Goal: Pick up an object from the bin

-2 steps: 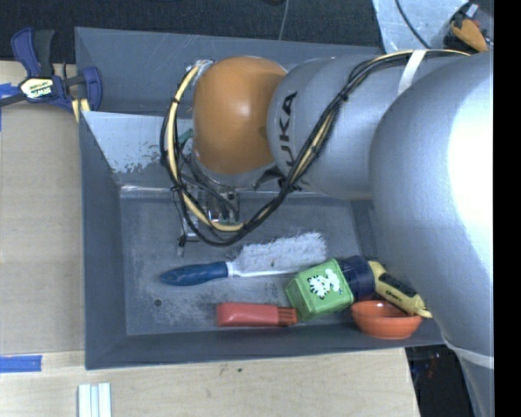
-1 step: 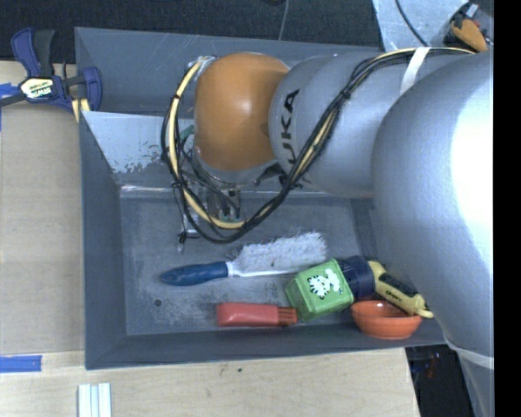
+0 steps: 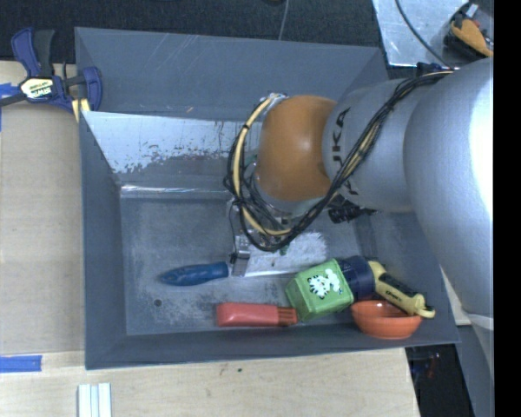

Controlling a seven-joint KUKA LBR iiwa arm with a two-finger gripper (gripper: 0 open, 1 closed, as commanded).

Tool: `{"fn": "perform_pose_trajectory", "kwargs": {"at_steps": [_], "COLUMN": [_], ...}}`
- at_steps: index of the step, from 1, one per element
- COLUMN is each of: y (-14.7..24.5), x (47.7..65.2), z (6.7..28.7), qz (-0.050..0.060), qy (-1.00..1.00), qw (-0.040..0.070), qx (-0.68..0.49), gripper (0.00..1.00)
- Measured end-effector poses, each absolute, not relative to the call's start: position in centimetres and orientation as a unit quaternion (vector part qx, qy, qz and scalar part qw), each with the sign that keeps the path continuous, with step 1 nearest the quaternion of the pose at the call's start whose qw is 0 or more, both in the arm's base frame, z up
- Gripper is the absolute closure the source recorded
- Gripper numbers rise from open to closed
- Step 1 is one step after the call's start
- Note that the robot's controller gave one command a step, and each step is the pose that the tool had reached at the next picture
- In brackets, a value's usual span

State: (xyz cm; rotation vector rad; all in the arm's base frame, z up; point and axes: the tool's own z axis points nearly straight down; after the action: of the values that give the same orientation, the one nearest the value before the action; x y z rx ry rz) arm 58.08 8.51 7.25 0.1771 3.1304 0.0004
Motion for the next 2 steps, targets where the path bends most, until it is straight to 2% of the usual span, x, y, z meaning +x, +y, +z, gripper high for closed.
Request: {"fn": "perform_pose_trajectory", "kwargs": {"at_steps": [1, 2], "y": [9.6, 12.9], "x": [57.7, 56.2], "z": [12.5, 10.0], "qz": [0.001, 0.001], "qy": [0.995, 1.0], "qw": [0.007, 0.003], "qx": [-0.103, 0.021], "gripper": [0.0, 0.0]}}
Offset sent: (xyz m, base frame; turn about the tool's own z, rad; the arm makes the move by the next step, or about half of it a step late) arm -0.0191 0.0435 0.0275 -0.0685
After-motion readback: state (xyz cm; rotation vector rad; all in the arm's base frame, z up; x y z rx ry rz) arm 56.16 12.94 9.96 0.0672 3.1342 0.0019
